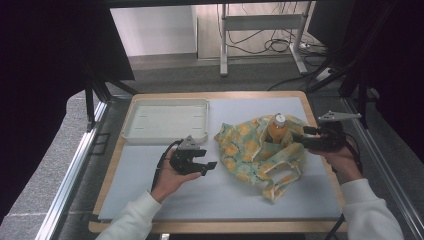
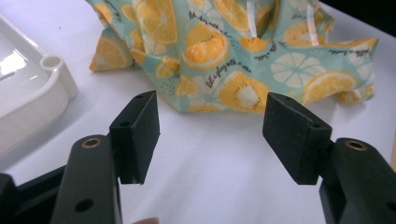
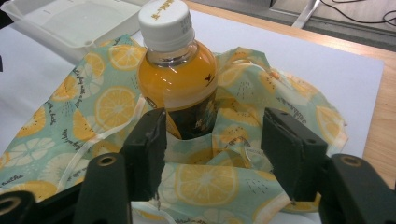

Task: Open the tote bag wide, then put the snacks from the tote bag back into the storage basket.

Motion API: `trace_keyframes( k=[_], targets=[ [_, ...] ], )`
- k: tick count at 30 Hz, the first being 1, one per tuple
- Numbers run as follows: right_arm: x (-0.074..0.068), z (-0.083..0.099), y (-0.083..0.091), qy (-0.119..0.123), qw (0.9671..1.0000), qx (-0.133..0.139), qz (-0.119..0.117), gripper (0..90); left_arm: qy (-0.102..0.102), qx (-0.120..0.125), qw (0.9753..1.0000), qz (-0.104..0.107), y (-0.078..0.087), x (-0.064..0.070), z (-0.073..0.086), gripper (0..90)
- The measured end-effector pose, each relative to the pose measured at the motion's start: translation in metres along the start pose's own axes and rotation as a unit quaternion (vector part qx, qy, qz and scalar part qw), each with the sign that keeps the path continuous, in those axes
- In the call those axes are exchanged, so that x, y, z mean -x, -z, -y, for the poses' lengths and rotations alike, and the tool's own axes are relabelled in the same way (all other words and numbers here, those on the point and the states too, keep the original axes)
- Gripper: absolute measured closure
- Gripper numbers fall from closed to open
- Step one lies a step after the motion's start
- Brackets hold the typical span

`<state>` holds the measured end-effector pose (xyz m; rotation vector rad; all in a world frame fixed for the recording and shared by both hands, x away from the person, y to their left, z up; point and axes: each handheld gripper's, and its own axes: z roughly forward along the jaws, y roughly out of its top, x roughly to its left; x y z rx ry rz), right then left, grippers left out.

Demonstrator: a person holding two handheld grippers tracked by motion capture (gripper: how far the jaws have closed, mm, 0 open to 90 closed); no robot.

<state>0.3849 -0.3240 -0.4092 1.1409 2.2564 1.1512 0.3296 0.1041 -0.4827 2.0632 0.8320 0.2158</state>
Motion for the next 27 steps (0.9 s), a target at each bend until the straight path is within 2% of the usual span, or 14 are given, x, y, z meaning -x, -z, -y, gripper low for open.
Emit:
trace_keyframes(
  k=[6, 12, 16, 18, 27],
  targets=[
    [-0.002, -0.004, 0.001, -0.002, 1.0000, 0.000, 0.005, 34.9, -0.002, -0.010, 0.9999, -0.002, -0.003, 0.001, 0.004, 36.7],
    [-0.007, -0.010, -0.004, 0.006, 0.9999, -0.008, 0.010, 33.4, -0.006, -0.020, 0.9998, 0.000, -0.005, 0.003, 0.009, 36.7],
    [-0.010, -0.018, -0.010, 0.014, 0.9997, -0.017, 0.010, 32.7, -0.005, -0.026, 0.9996, 0.004, -0.009, 0.004, 0.009, 36.5],
    [-0.011, -0.022, -0.014, 0.015, 0.9995, -0.024, 0.012, 31.9, -0.014, -0.030, 0.9994, 0.001, -0.010, 0.005, 0.009, 36.5],
    [-0.015, -0.038, -0.037, 0.023, 0.9980, -0.056, 0.020, 26.4, -0.012, -0.039, 0.9992, 0.005, -0.013, 0.005, 0.011, 36.3]
  ],
)
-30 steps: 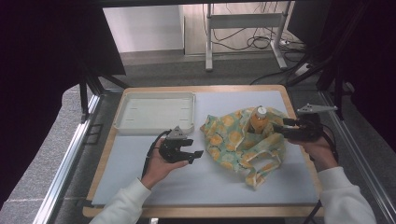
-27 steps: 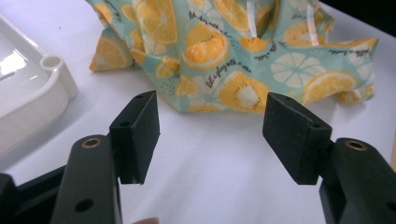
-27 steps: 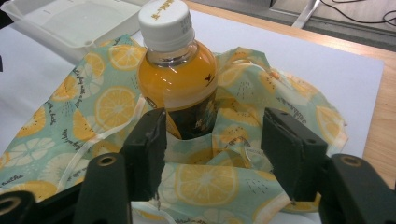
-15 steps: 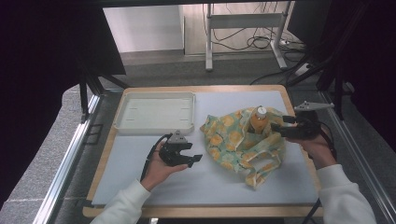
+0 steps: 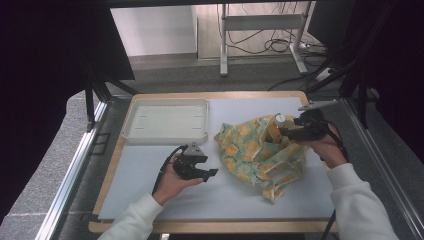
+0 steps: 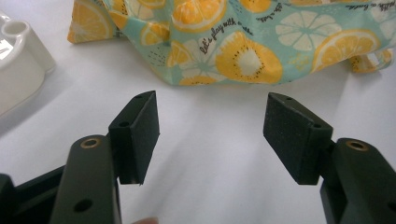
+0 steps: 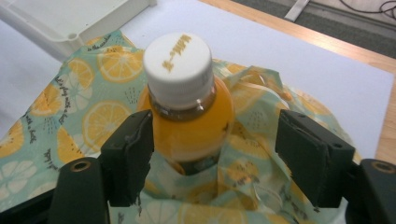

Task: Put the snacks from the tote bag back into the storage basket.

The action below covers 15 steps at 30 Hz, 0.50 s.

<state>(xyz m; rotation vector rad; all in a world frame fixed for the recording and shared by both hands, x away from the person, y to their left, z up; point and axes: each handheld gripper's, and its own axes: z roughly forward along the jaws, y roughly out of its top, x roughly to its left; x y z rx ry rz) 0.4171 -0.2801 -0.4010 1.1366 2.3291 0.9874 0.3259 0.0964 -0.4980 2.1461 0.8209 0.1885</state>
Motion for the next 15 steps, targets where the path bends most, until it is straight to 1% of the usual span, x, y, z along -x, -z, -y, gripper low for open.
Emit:
trace_keyframes(
  k=[2, 5, 11, 12, 14, 15],
  targets=[
    [-0.001, -0.004, -0.005, -0.004, 0.9999, -0.006, -0.009, 25.2, 0.001, 0.001, 1.0000, 0.001, 0.000, 0.000, 0.000, 36.2],
    [-0.006, -0.009, -0.012, 0.000, 0.9999, -0.012, -0.012, 24.3, 0.001, 0.001, 1.0000, 0.002, 0.001, 0.000, 0.000, 36.3],
    [-0.013, -0.015, -0.030, 0.005, 0.9987, -0.049, -0.013, 23.5, -0.004, 0.001, 1.0000, 0.005, 0.002, 0.000, 0.000, 36.2],
    [-0.013, -0.015, -0.034, 0.006, 0.9984, -0.055, -0.012, 24.3, -0.003, 0.001, 1.0000, 0.006, 0.002, 0.000, 0.000, 36.2],
    [-0.013, -0.015, -0.038, 0.007, 0.9978, -0.064, -0.011, 28.7, -0.003, 0.000, 1.0000, 0.006, 0.001, -0.001, 0.001, 36.2],
    [-0.014, -0.015, -0.040, 0.008, 0.9978, -0.064, -0.013, 29.0, -0.003, -0.001, 1.0000, 0.006, 0.001, -0.001, 0.001, 36.2]
  ],
)
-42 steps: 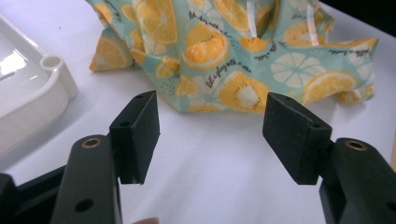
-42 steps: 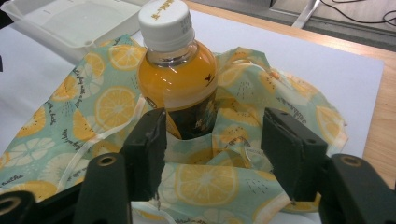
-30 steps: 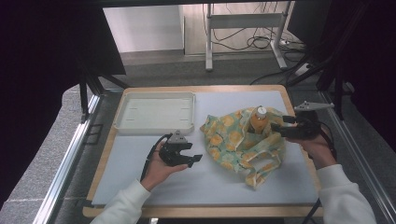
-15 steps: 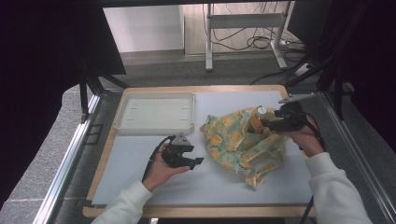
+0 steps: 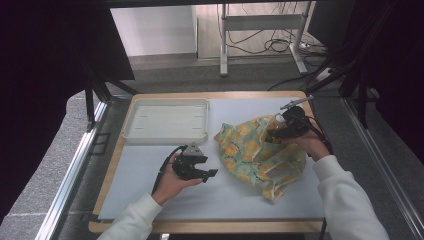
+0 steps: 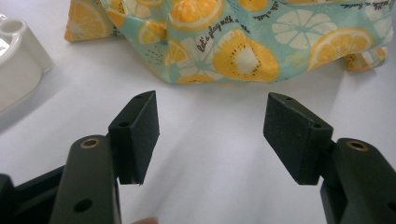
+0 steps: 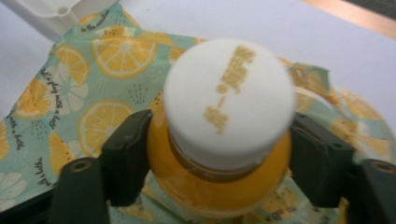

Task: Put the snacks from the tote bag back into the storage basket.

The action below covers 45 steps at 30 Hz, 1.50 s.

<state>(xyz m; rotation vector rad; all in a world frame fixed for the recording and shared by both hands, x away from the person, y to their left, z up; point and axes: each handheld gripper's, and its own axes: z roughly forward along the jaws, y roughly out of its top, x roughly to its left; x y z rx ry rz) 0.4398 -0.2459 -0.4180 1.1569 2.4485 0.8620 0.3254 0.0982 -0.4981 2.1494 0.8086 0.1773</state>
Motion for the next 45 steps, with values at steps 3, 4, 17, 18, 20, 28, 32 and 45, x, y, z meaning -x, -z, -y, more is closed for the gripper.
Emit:
trace_keyframes(
  k=[3, 4, 17, 18, 20, 28, 32, 45],
  targets=[
    [0.001, -0.001, 0.000, 0.000, 1.0000, -0.006, -0.002, 29.3, 0.003, 0.002, 1.0000, 0.001, 0.000, 0.000, 0.000, 36.2],
    [0.001, -0.002, 0.000, 0.002, 1.0000, -0.006, -0.002, 29.5, 0.002, 0.002, 1.0000, 0.002, 0.000, 0.000, 0.000, 36.2],
    [-0.001, -0.023, 0.033, 0.005, 0.9998, 0.019, 0.004, 30.1, 0.006, 0.004, 1.0000, 0.000, 0.002, -0.002, 0.001, 36.3],
    [-0.002, -0.026, 0.038, 0.006, 0.9997, 0.024, 0.002, 30.1, 0.006, 0.005, 1.0000, 0.000, 0.002, -0.002, 0.001, 36.3],
    [-0.003, -0.030, 0.047, 0.007, 0.9996, 0.029, 0.001, 30.1, 0.007, 0.007, 1.0000, -0.001, 0.003, -0.003, 0.001, 36.3],
    [-0.008, -0.042, 0.077, 0.013, 0.9987, 0.049, 0.003, 30.2, 0.010, 0.008, 0.9999, -0.003, 0.003, -0.003, 0.001, 36.2],
    [-0.012, -0.051, 0.092, 0.016, 0.9981, 0.060, 0.005, 30.1, 0.011, 0.007, 0.9999, -0.003, 0.002, -0.004, 0.001, 36.1],
    [-0.030, -0.069, 0.086, 0.031, 0.9971, 0.068, -0.013, 30.1, 0.019, 0.009, 0.9998, -0.002, 0.003, -0.006, 0.002, 36.1]
  ],
)
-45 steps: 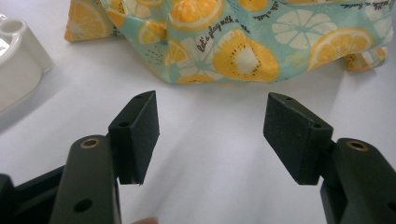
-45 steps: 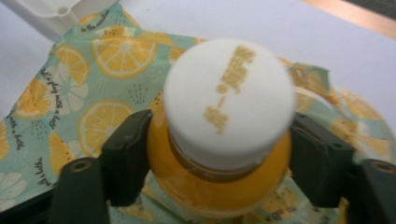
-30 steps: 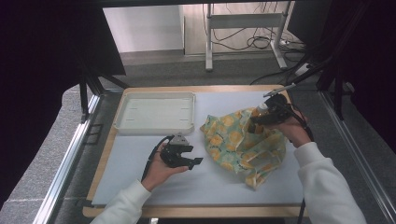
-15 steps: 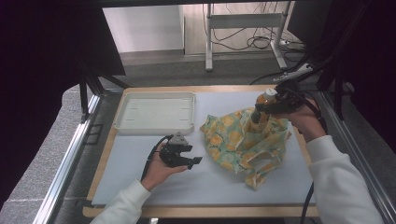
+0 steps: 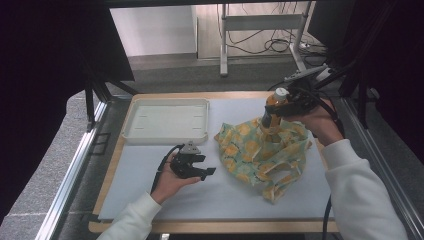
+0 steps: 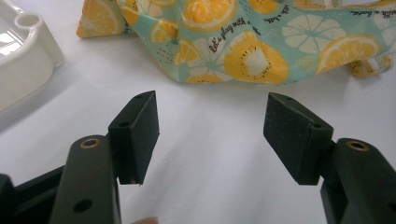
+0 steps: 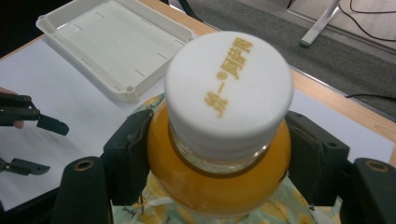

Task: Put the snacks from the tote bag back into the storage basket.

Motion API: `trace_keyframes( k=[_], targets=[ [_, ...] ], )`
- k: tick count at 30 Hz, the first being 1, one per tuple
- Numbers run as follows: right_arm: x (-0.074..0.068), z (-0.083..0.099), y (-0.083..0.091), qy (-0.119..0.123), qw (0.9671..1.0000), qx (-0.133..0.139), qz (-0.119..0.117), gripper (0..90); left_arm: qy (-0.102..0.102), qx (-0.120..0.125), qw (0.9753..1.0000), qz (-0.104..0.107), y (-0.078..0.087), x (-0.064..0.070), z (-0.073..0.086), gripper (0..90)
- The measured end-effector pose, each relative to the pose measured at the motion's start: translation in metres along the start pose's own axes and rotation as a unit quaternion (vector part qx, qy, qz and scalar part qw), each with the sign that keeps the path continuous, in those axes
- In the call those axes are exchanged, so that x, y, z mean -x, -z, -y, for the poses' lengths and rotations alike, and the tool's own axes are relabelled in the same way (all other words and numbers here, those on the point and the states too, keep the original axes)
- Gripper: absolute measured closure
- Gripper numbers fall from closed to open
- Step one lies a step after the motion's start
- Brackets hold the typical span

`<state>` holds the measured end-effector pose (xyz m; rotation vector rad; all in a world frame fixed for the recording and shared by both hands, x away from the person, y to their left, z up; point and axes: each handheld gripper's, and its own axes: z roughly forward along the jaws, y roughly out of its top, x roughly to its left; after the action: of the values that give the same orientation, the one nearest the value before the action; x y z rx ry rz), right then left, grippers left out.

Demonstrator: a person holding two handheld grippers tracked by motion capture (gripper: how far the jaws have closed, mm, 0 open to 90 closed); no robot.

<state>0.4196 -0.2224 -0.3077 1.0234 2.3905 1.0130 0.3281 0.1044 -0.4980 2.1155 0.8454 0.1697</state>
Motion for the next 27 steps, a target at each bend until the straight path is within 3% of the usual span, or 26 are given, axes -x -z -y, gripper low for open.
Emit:
trace_keyframes(
  k=[11, 27],
  targets=[
    [-0.012, -0.014, -0.019, -0.003, 0.9998, 0.012, -0.014, 30.1, 0.001, -0.002, 1.0000, 0.004, -0.001, 0.000, 0.000, 36.1],
    [-0.032, -0.031, -0.039, 0.012, 0.9993, 0.018, -0.030, 30.1, 0.000, -0.002, 1.0000, 0.007, -0.002, 0.001, 0.002, 36.0]
  ],
)
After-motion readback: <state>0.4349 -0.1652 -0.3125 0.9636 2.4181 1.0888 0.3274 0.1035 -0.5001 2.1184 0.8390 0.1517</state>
